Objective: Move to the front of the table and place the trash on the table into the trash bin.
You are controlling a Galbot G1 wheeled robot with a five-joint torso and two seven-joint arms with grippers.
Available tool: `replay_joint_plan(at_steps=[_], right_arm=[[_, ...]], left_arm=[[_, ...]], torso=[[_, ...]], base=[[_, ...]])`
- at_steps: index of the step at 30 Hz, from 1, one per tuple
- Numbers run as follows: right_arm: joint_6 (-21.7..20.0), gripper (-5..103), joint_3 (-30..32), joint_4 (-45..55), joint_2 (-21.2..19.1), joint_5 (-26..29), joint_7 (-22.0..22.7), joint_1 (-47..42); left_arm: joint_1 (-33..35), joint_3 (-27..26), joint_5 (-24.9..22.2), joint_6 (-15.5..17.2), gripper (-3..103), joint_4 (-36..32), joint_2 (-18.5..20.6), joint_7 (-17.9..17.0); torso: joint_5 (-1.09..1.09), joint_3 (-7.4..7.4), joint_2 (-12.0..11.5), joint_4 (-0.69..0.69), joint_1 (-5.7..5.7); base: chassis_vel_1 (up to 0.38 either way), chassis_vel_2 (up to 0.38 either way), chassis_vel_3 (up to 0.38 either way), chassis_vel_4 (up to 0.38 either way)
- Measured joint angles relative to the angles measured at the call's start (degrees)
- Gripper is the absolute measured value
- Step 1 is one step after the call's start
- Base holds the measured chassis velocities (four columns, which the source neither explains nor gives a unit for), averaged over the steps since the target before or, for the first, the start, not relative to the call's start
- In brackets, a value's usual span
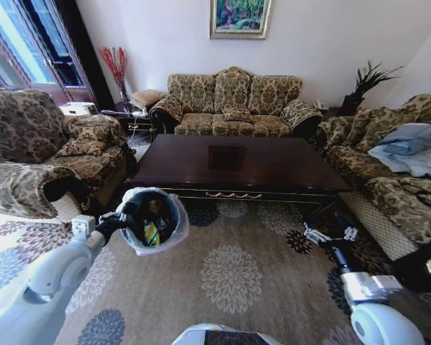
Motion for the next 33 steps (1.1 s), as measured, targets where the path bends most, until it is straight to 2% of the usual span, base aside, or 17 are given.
replay_joint_plan(at_steps=[5, 9, 10, 14, 16, 18, 21, 24, 25, 27, 33], right_arm=[[0.73, 100, 0.09, -0.63, 0.06, 0.07, 0.00, -0.37], [2.44, 100, 0.30, -1.55, 0.29, 0.30, -0.24, -1.56], [2.44, 100, 0.30, -1.55, 0.29, 0.30, -0.24, -1.56], [4.84, 100, 0.33, -2.40, 0.53, 0.55, -0.27, -2.56], [5.23, 100, 0.33, -2.68, 0.62, 0.49, -0.31, -2.58], [6.52, 100, 0.33, -3.71, 1.17, -0.21, -0.84, -2.81], [7.09, 100, 0.33, -4.17, 1.83, -0.94, -1.16, -3.21], [7.63, 100, 0.34, -4.72, 3.25, -1.84, -1.34, -3.79], [7.63, 100, 0.34, -4.72, 3.25, -1.84, -1.34, -3.79], [8.11, 100, 0.46, -5.34, 4.19, -2.50, -1.35, -3.95], [8.60, 100, 0.59, -5.96, 4.88, -2.84, -1.36, -3.98]], left_arm=[[0.62, -0.06, 0.17, 0.49, 0, 4.07, -0.19, 2.31], [0.26, 0.51, 1.95, 0.67, 0, 11.02, 0.96, 6.20], [0.26, 0.51, 1.95, 0.67, 0, 11.02, 0.96, 6.20], [-1.10, 1.72, 2.32, -0.46, 0, 19.01, 4.26, 11.82], [-1.48, 2.25, 2.38, -0.96, 0, 20.30, 4.66, 12.37], [-4.57, 5.17, 2.64, -2.72, 0, 26.18, 5.71, 13.59], [-7.55, 7.75, 3.20, -3.50, 0, 30.08, 5.82, 14.00], [-12.10, 11.47, 5.25, -4.48, 0, 36.00, 4.95, 14.85], [-12.10, 11.47, 5.25, -4.48, 0, 36.00, 4.95, 14.85], [-14.27, 14.03, 7.79, -5.46, 0, 40.12, 3.88, 15.97], [-14.80, 16.21, 10.63, -6.55, 0, 43.69, 2.94, 17.63]], torso=[[-0.02, -0.60, -1.08, 0.01, -0.35], [-0.03, -1.38, -2.44, 0.01, -0.99], [-0.03, -1.38, -2.44, 0.01, -0.99], [0.01, -2.15, -3.72, 0.01, -1.54], [0.00, -2.27, -3.93, 0.01, -1.62], [-0.01, -2.67, -4.69, 0.03, -1.92], [-0.02, -2.99, -5.28, 0.01, -2.18], [0.01, -3.55, -6.25, -0.01, -2.65], [0.01, -3.55, -6.25, -0.01, -2.65], [-0.01, -3.96, -6.98, -0.01, -2.97], [-0.03, -4.43, -7.80, 0.01, -3.29]], base=[[0.000, 0.000, 0.000, 0.000], [0.000, 0.000, 0.000, 0.000], [0.000, 0.000, 0.000, 0.000], [0.000, 0.000, 0.000, 0.000], [0.000, 0.000, 0.000, 0.000], [0.000, 0.000, 0.000, 0.000], [0.000, 0.000, 0.000, 0.000], [0.000, 0.000, 0.000, 0.000], [0.000, 0.000, 0.000, 0.000], [0.000, 0.000, 0.000, 0.000], [0.000, 0.000, 0.000, 0.000]])
